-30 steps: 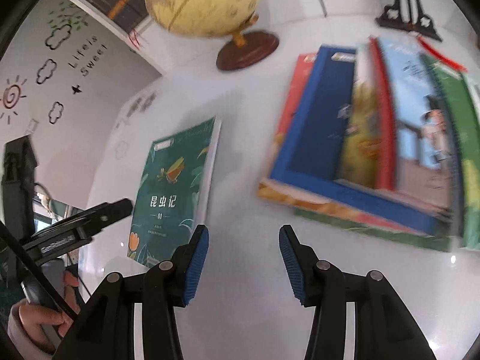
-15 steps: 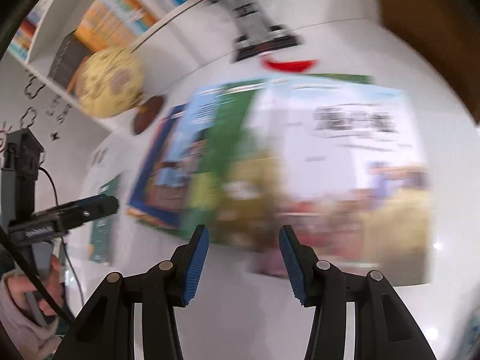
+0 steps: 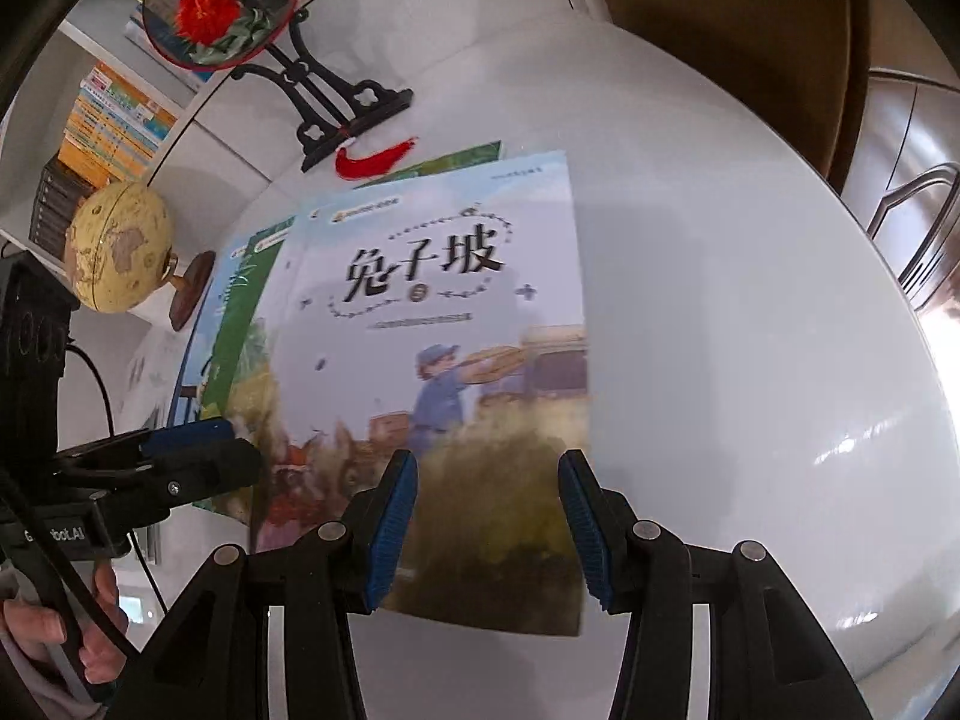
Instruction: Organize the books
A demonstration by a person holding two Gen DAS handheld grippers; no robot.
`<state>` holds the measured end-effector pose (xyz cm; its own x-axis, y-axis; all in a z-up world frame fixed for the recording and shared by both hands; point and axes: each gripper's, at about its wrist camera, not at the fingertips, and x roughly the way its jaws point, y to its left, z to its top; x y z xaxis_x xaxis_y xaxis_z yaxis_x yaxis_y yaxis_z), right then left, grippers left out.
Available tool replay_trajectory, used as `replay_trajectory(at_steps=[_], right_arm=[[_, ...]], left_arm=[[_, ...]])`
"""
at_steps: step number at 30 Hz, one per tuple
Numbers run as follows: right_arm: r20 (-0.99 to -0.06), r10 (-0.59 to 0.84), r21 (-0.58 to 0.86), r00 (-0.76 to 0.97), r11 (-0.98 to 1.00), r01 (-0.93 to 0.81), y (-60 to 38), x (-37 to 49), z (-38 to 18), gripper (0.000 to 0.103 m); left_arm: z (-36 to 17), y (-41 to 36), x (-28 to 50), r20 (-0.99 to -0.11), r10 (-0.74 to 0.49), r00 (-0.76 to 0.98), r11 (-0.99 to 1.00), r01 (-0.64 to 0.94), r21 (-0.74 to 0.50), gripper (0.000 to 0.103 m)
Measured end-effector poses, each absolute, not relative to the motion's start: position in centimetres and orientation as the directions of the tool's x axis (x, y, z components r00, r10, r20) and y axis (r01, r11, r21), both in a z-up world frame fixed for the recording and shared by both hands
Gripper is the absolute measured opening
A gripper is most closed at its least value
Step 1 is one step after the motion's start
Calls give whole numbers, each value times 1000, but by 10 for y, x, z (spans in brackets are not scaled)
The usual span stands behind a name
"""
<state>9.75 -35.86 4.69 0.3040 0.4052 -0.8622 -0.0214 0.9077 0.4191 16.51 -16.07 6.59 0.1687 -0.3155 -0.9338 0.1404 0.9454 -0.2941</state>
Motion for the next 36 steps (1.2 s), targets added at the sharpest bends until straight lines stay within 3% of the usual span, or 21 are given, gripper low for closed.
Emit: replay_trajectory(at_steps=[2, 9, 11, 15, 16, 17, 20, 27, 30, 32, 34, 36], right_arm=[[-852, 422, 432, 309, 901, -39, -362, 99, 46, 48], [-796, 511, 526, 323, 849, -49, -374, 106, 41, 54], [-818, 471, 491, 329, 871, -27, -376, 107, 40, 55], [-782, 520, 552, 343, 834, -6, -383, 106, 36, 58], [-777, 530, 558, 340, 830, -19, -383, 106, 36, 65], [-764, 549, 572, 338, 820, -40, -381, 107, 36, 79], [-743, 563, 590, 361, 806, -44, -381, 109, 35, 88], [-753, 583, 595, 305, 801, -62, -377, 120, 35, 93], [-764, 579, 581, 285, 809, -84, -377, 121, 36, 83], [-772, 565, 575, 292, 816, -59, -384, 120, 34, 51], [-741, 599, 623, 302, 782, -20, -397, 115, 30, 44], [-690, 645, 674, 328, 738, -31, -406, 108, 33, 36]], left_arm=[[65, -166, 168, -933, -319, 168, 944, 146, -297, 77], [63, -179, 176, -928, -332, 168, 940, 146, -309, 95], [62, -181, 177, -930, -329, 164, 940, 148, -306, 97], [62, -186, 176, -930, -333, 154, 936, 172, -307, 99], [62, -188, 176, -928, -341, 150, 933, 179, -314, 100], [60, -188, 178, -921, -360, 146, 926, 176, -334, 101], [59, -182, 180, -896, -422, 137, 903, 153, -402, 102], [59, -183, 187, -904, -422, 64, 896, 183, -406, 102], [62, -188, 182, -924, -368, 105, 913, 231, -337, 101], [69, -184, 177, -910, -382, 158, 908, 250, -337, 99], [83, -174, 171, -868, -444, 222, 887, 246, -391, 93], [94, -168, 170, -837, -485, 253, 869, 246, -429, 81]])
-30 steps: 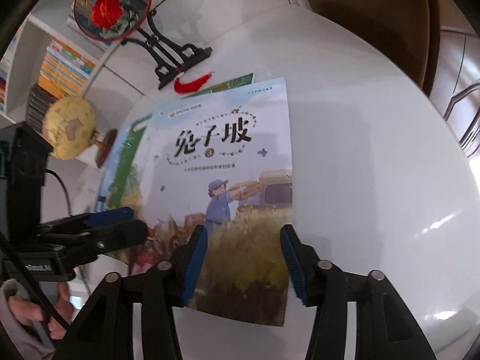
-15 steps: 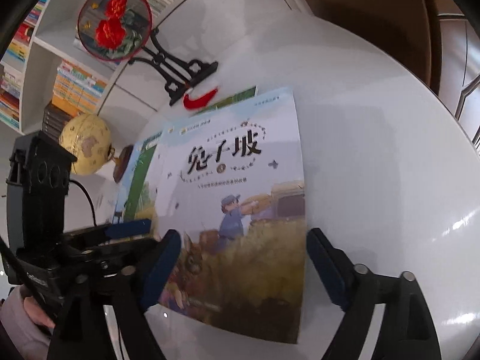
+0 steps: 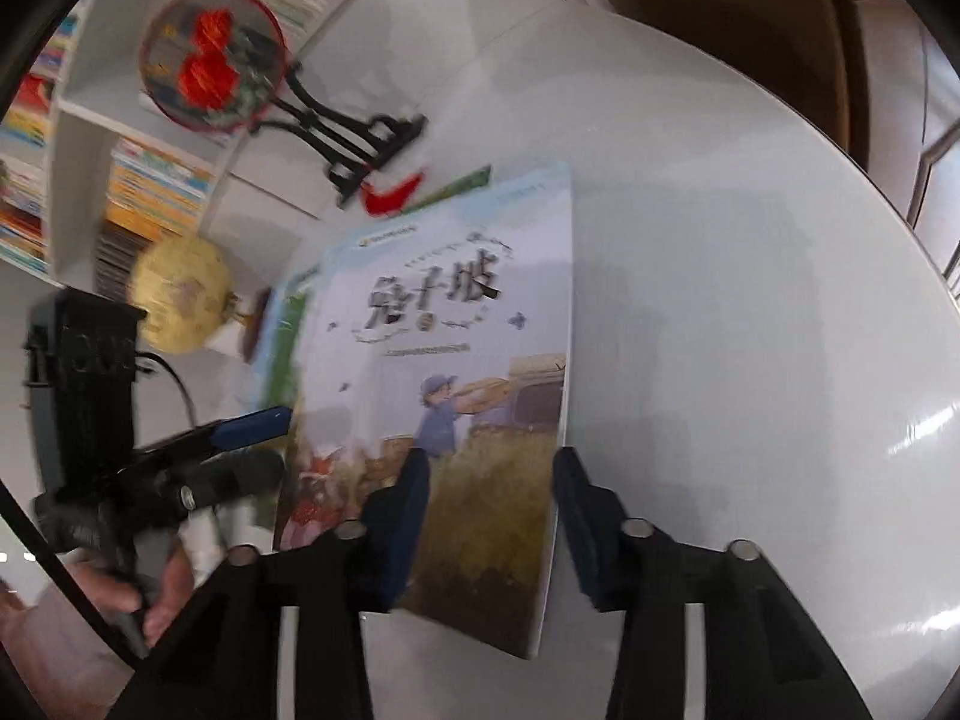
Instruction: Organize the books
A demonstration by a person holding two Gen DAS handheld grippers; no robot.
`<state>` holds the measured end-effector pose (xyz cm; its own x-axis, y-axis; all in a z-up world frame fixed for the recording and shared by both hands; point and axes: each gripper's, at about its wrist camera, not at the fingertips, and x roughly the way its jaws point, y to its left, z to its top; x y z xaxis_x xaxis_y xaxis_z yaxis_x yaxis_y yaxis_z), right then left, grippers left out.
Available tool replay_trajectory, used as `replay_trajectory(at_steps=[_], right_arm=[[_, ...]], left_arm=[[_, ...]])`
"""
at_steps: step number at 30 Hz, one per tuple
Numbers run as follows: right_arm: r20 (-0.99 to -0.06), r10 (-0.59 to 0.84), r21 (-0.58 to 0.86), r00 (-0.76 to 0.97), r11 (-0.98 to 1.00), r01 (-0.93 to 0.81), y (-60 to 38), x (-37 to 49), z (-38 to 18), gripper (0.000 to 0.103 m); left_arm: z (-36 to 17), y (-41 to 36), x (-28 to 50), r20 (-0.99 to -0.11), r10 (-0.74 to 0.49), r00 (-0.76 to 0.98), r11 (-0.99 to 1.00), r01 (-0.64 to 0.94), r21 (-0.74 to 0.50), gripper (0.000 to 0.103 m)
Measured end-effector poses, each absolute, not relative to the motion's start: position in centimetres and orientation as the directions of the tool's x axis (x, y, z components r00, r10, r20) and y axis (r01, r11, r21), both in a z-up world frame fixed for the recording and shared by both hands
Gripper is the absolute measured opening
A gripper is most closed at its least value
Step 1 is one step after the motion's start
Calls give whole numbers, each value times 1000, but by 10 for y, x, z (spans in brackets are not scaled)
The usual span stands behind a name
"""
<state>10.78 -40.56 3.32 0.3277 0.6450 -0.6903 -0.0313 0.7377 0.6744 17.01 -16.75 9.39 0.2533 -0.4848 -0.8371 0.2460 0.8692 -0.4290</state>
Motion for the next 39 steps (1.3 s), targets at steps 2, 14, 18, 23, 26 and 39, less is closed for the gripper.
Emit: replay_trajectory(at_steps=[2, 14, 18, 23, 26, 39], right_arm=[[-587, 727, 757, 356, 649, -76, -412, 101, 43, 30], [-654, 696, 718, 297, 694, -48, -378, 119, 26, 1], [-688, 659, 674, 303, 735, -68, -373, 120, 34, 1], [-702, 654, 679, 283, 734, -15, -382, 123, 29, 1], [-698, 672, 699, 247, 714, 34, -387, 126, 23, 1], [-730, 674, 671, 110, 738, -74, -380, 95, 24, 1]], left_arm=[[97, -169, 170, -820, -516, 245, 850, 266, -455, 81], [52, -215, 153, -827, -559, 56, 791, 334, -512, 22], [58, -219, 148, -884, -448, 131, 859, 335, -386, 24], [48, -176, 142, -822, -569, 4, 814, 146, -563, 27], [48, -167, 135, -814, -580, -7, 806, 138, -576, 32], [57, -159, 79, -896, -444, -13, 887, 134, -442, 50]])
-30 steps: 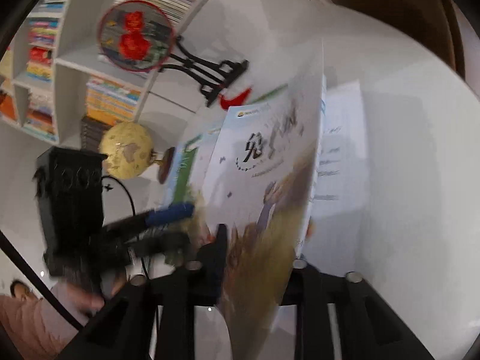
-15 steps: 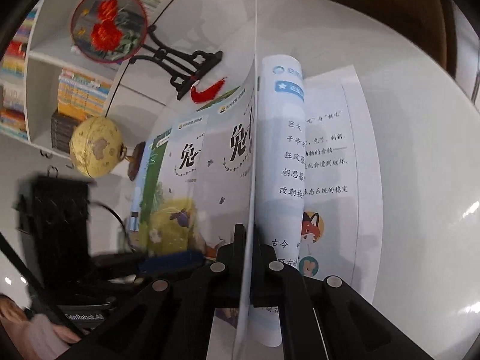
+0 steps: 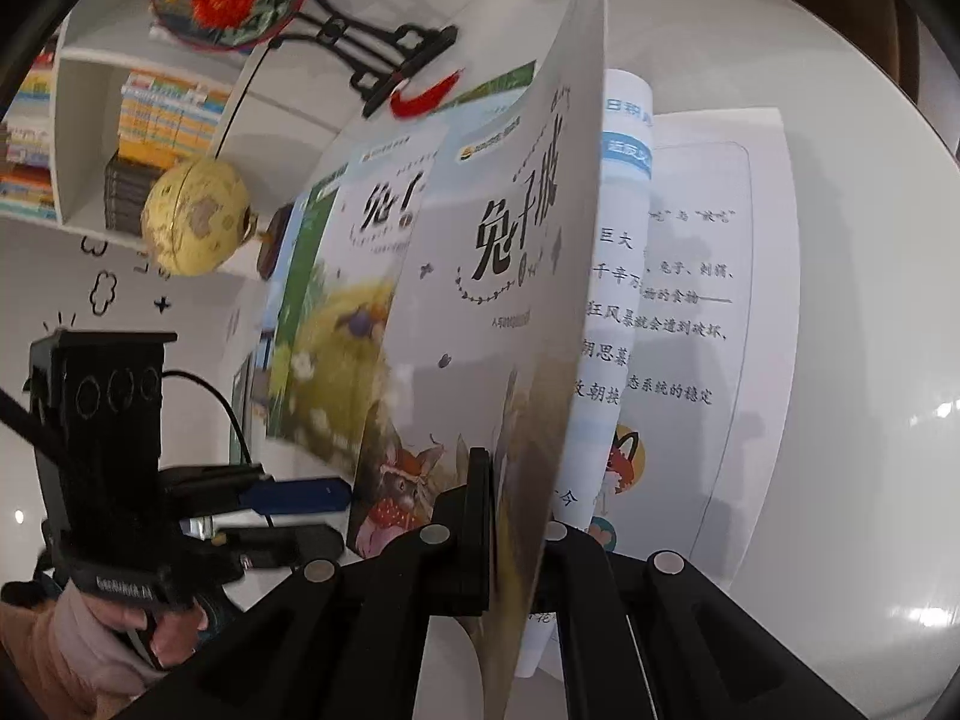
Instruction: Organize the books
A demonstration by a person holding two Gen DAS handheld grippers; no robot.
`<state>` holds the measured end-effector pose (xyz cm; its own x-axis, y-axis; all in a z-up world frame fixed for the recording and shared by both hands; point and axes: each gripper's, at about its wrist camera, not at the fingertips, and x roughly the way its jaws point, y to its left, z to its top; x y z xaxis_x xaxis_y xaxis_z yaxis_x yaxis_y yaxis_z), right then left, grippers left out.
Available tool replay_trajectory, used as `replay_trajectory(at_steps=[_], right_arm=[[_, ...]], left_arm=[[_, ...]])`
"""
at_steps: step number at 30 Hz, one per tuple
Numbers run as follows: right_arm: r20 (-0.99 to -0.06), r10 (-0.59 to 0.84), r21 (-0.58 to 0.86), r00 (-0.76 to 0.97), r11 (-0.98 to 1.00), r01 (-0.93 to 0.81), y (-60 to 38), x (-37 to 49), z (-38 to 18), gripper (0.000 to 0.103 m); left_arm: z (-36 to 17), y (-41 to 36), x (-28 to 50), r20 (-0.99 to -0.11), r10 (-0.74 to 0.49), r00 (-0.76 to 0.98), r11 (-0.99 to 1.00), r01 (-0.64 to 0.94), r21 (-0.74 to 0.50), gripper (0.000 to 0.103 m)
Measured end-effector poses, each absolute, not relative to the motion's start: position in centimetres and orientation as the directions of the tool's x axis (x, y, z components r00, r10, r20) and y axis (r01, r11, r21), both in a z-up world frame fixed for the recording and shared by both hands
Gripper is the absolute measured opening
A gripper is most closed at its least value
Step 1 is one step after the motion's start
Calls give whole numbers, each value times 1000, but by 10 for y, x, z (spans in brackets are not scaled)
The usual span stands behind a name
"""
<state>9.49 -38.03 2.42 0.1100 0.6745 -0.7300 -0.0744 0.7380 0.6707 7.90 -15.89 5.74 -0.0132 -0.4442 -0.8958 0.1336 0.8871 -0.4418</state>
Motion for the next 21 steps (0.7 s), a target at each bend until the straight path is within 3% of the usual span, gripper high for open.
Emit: replay_trajectory(at_steps=[4, 9, 10, 11, 13, 17, 21], right_arm=[[-714, 685, 688, 144, 725, -42, -393, 84, 32, 1], [-808, 525, 542, 268, 840, -12, -406, 70, 64, 8], [-825, 493, 512, 278, 859, -3, -409, 68, 65, 16], [-847, 450, 472, 285, 881, 13, -412, 67, 66, 37], [-898, 327, 362, 295, 930, 70, -421, 66, 63, 62], [-867, 434, 481, 247, 859, 178, -441, 63, 38, 63], [-823, 486, 543, 294, 825, 156, -441, 67, 36, 68]], left_arm=[[45, -153, 69, -880, -472, -45, 875, 98, -474, 52], [35, -163, 72, -853, -518, -59, 849, 86, -521, 52], [35, -167, 71, -854, -516, -65, 848, 101, -520, 52], [33, -178, 77, -857, -510, -71, 850, 112, -515, 52], [36, -186, 74, -856, -510, -80, 845, 136, -517, 52], [37, -199, 83, -852, -517, -77, 839, 151, -523, 53], [58, -201, 81, -876, -482, -9, 855, 217, -472, 53]])
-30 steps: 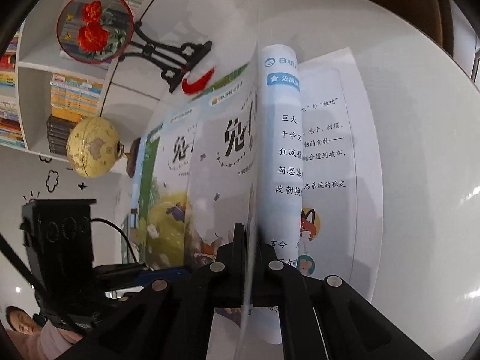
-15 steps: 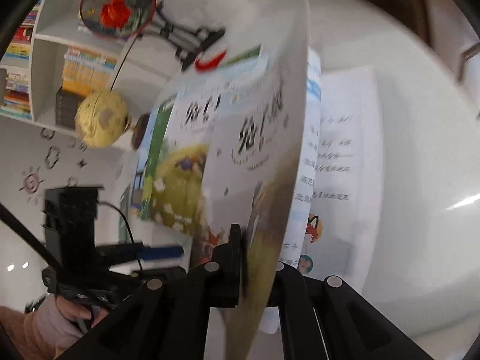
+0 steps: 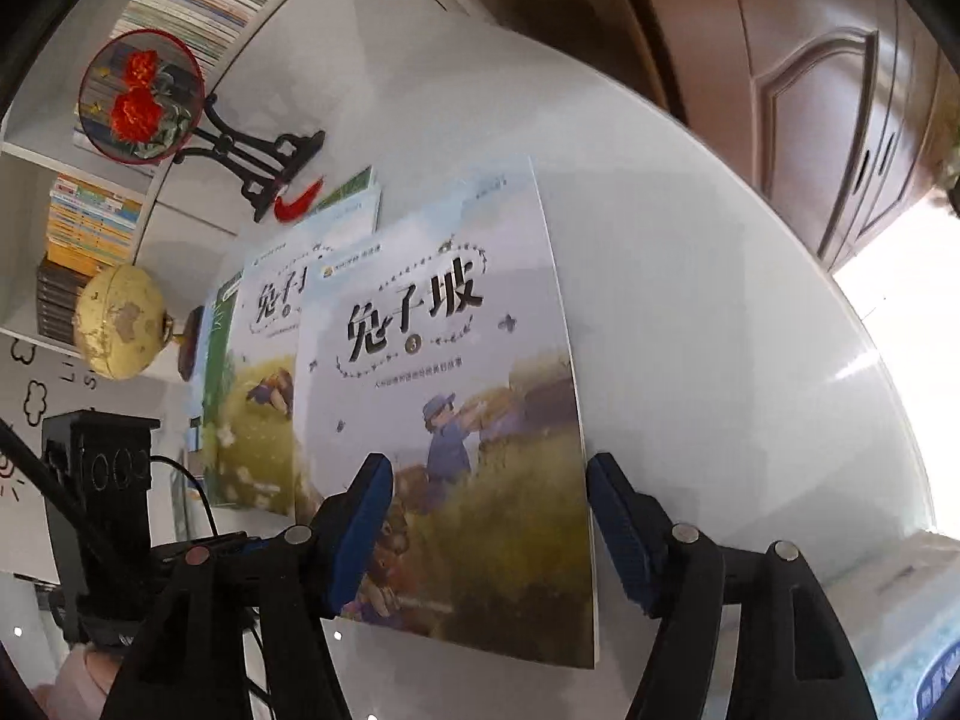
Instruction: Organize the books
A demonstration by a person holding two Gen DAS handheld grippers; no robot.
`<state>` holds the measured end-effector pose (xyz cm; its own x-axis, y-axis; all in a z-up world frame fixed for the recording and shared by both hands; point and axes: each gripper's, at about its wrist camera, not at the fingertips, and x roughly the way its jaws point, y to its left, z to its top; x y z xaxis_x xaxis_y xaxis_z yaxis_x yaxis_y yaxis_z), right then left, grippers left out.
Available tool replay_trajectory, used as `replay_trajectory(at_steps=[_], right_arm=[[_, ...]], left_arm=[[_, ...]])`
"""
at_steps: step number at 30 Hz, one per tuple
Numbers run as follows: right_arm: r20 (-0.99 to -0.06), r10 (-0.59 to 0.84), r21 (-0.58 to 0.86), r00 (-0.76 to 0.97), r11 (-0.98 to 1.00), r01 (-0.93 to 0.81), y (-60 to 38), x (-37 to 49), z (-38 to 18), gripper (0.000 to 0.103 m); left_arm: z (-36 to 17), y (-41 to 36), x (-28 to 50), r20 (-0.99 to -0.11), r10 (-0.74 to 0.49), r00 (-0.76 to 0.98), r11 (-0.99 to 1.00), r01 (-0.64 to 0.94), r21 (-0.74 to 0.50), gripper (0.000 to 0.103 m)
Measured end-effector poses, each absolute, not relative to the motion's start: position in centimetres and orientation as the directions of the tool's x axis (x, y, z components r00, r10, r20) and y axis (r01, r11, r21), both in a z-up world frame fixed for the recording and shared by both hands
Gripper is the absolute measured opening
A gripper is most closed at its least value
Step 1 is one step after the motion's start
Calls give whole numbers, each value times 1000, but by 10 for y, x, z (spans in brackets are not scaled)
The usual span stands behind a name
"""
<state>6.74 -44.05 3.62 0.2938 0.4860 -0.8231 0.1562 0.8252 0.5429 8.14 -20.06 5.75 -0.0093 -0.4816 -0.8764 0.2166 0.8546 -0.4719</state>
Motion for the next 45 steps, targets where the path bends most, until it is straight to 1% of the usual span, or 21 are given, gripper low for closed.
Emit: replay_trajectory(at_steps=[1, 3, 4, 5, 6, 7, 10, 12, 16, 19, 23, 24, 25, 27, 28, 31, 34, 38, 40, 42, 45], right_arm=[[-813, 507, 560, 287, 816, 145, -439, 70, 35, 67], [-775, 572, 617, 268, 777, 125, -442, 72, 32, 49], [-743, 612, 657, 270, 744, 120, -445, 69, 31, 31], [-677, 684, 729, 272, 673, 125, -447, 67, 27, 30], [-640, 717, 764, 276, 633, 127, -447, 65, 25, 28], [-625, 731, 776, 274, 620, 118, -443, 64, 22, 23], [-633, 735, 772, 243, 624, 121, -423, 65, 10, 22], [-642, 723, 765, 256, 625, 156, -421, 66, 2, 22], [-630, 728, 775, 269, 612, 159, -421, 64, -1, 22], [-627, 741, 778, 243, 612, 141, -415, 66, -2, 22], [-606, 750, 795, 264, 584, 165, -423, 68, -3, 22], [-587, 763, 810, 271, 559, 180, -423, 69, -6, 22], [-569, 776, 822, 272, 536, 191, -424, 68, -9, 22], [-540, 797, 841, 270, 498, 214, -421, 71, -13, 22], [-540, 797, 841, 271, 497, 215, -418, 72, -13, 23], [-558, 777, 829, 292, 530, 177, -411, 75, -3, 35], [-571, 766, 820, 295, 550, 160, -407, 76, 0, 35], [-564, 772, 825, 292, 543, 159, -406, 78, -2, 34], [-574, 767, 817, 286, 558, 146, -403, 80, 0, 34], [-591, 756, 805, 281, 577, 139, -401, 82, 2, 34], [-635, 722, 768, 273, 626, 131, -396, 85, 9, 34]], left_arm=[[64, -192, 83, -860, -511, 11, 839, 227, -495, 53], [76, -179, 80, -787, -616, 4, 772, 202, -603, 53], [78, -177, 81, -773, -634, 1, 759, 195, -622, 53], [77, -178, 83, -773, -634, 2, 758, 200, -621, 53], [74, -180, 86, -779, -627, -2, 761, 210, -614, 53], [68, -181, 88, -790, -613, -12, 771, 213, -601, 53], [52, -185, 94, -827, -558, -75, 805, 195, -561, 53], [51, -166, 97, -798, -598, -74, 789, 120, -602, 53], [63, -120, 103, -765, -644, 24, 765, -5, -644, 53], [63, -120, 107, -749, -663, 16, 749, 3, -663, 52], [56, -155, 99, -817, -571, -81, 803, 153, -576, 25], [50, -163, 95, -834, -540, -110, 815, 179, -551, 21], [48, -167, 92, -844, -523, -121, 822, 191, -537, 20], [43, -171, 89, -865, -486, -126, 841, 203, -502, 20], [44, -171, 91, -854, -504, -127, 834, 188, -519, 20], [46, -160, 98, -813, -566, -137, 804, 126, -581, 22], [43, -149, 107, -787, -601, -140, 791, 37, -611, 34], [39, -131, 114, -766, -630, -127, 776, -58, -628, 35], [40, -128, 118, -772, -627, -108, 779, -62, -624, 35], [46, -120, 116, -769, -632, -93, 775, -68, -629, 42], [51, -119, 108, -778, -612, -142, 787, -16, -616, 43]])
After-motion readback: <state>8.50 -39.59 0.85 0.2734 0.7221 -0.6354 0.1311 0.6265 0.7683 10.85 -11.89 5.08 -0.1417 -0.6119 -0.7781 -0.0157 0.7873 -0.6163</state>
